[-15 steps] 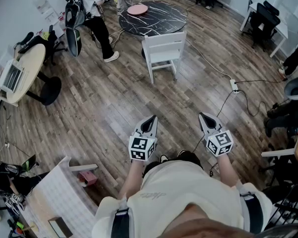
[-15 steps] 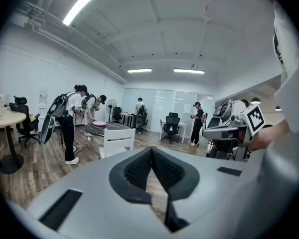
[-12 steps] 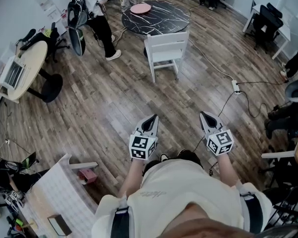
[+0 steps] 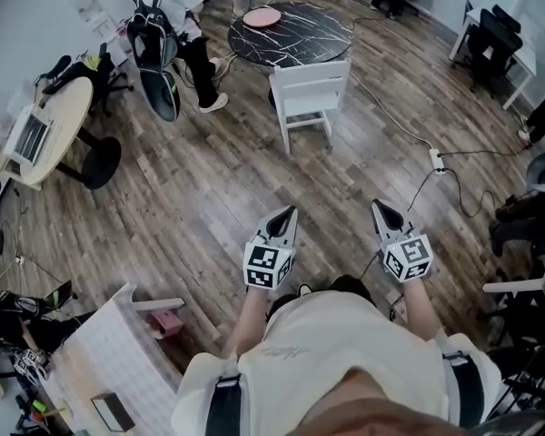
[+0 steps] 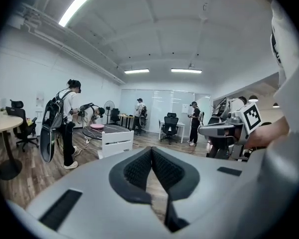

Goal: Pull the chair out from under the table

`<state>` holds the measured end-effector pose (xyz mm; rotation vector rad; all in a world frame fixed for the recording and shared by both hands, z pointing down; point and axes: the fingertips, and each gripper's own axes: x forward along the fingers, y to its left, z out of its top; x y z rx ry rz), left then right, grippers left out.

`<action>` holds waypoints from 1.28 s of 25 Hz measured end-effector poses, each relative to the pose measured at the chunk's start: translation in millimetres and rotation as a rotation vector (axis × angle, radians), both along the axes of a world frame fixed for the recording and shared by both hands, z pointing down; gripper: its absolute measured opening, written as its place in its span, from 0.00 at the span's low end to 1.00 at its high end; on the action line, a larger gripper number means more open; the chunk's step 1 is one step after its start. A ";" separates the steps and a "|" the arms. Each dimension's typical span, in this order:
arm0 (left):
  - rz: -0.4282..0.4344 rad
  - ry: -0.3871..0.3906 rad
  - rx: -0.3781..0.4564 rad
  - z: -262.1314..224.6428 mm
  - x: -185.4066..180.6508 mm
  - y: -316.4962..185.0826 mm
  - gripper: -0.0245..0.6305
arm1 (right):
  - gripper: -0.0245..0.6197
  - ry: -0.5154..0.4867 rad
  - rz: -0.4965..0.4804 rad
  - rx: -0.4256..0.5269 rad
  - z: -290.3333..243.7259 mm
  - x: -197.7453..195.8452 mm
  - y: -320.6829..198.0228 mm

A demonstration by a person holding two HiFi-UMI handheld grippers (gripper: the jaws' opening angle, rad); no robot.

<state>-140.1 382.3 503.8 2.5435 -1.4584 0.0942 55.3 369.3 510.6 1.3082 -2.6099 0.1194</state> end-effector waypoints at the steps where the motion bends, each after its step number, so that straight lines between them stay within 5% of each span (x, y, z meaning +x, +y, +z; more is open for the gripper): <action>1: 0.000 0.001 0.006 -1.1 0.4 0.5 0.06 | 0.05 0.001 0.003 -0.003 2.5 1.3 0.0; 14: -0.043 0.024 -0.007 6.0 -0.4 -3.6 0.07 | 0.05 0.000 0.071 -0.019 10.2 35.1 13.0; 15: -0.048 0.021 -0.004 5.0 -0.3 -5.3 0.08 | 0.07 0.001 0.074 -0.019 10.0 37.8 12.8; 17: -0.043 0.021 -0.007 6.1 1.5 -8.7 0.18 | 0.29 0.005 0.074 -0.017 8.1 41.0 12.6; 18: -0.033 0.025 -0.013 7.8 4.2 -10.1 0.25 | 0.29 0.005 0.075 -0.017 6.8 43.0 13.5; 26: 0.030 0.029 -0.064 21.4 41.6 -28.8 0.26 | 0.26 0.014 0.088 -0.085 20.4 67.5 16.7; 32: 0.049 -0.026 -0.127 35.8 70.2 -74.2 0.26 | 0.26 -0.027 0.068 -0.154 46.9 83.6 -32.6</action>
